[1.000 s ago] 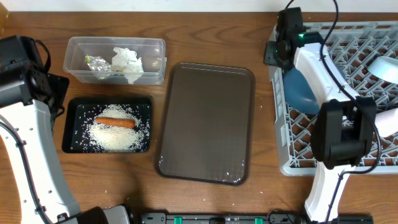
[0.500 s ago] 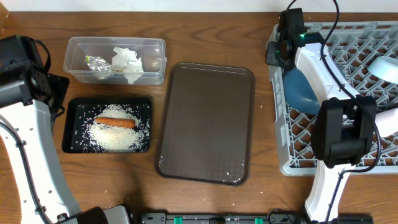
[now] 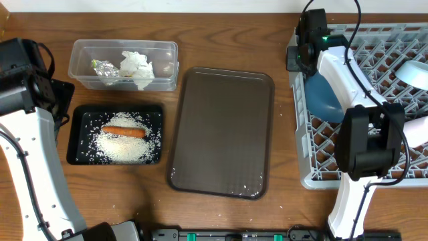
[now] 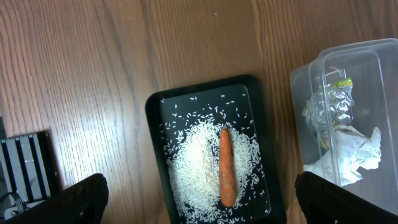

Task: Sort waste into correct bins and load items into the dishwasher rack

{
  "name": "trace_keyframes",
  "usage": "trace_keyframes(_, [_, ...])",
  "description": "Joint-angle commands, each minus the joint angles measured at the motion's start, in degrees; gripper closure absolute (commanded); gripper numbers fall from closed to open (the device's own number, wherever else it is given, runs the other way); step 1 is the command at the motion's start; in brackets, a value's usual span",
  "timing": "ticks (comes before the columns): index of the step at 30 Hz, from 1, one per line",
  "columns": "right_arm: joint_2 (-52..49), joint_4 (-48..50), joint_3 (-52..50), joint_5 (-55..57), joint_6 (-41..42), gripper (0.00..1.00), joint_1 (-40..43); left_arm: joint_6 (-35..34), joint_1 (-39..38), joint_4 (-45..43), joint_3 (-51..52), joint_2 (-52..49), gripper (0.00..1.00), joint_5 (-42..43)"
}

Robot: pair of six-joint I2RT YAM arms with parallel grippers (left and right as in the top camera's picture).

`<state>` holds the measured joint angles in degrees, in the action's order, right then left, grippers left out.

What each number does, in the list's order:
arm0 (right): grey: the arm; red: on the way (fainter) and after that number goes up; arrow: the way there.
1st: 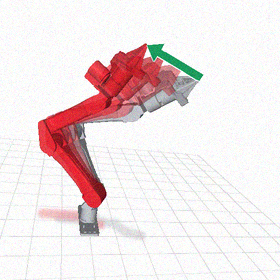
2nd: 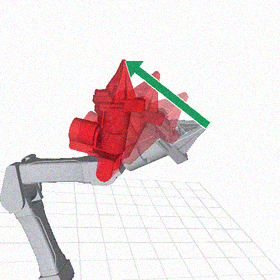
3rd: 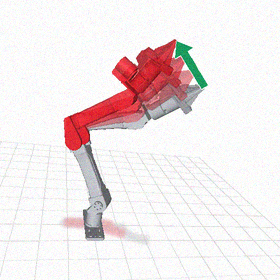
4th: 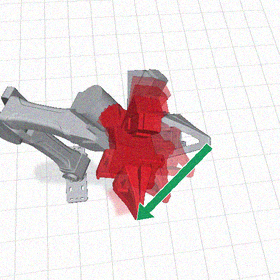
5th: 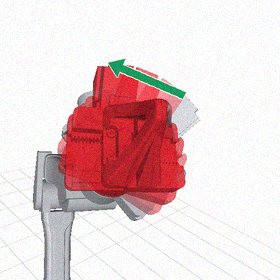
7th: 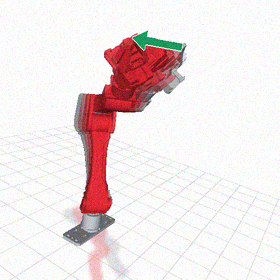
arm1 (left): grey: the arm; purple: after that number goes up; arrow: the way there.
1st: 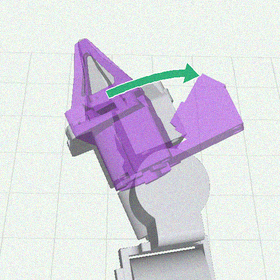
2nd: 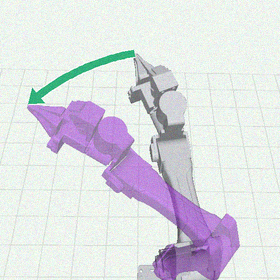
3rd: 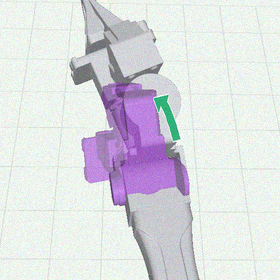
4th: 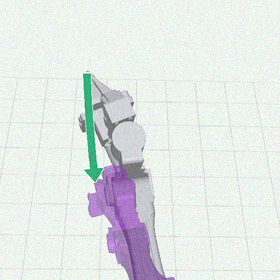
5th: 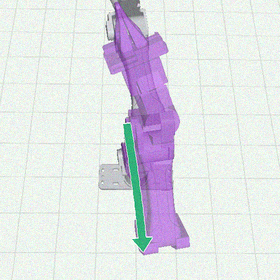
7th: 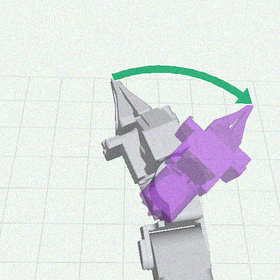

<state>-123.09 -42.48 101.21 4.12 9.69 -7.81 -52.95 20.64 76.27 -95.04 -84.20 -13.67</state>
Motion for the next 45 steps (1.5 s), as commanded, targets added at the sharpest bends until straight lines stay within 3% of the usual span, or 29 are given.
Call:
trace_keyframes(1, [0.17,-0.15,0.68,0.17,-3.1,0.87,1.44,-0.74,0.28,0.2,0.46,-0.02,0.02,-0.31])
trace_keyframes(24, [0.2,-0.83,0.7,-2.67,-9.86,0.87,4.81,-0.74,0.28,0.2,0.46,-0.02,0.02,-0.31])
trace_keyframes(45, [0.42,-2.05,1.73,-2.64,-10.56,0.86,6.38,-0.74,0.28,0.2,0.46,-0.02,0.02,-0.31])
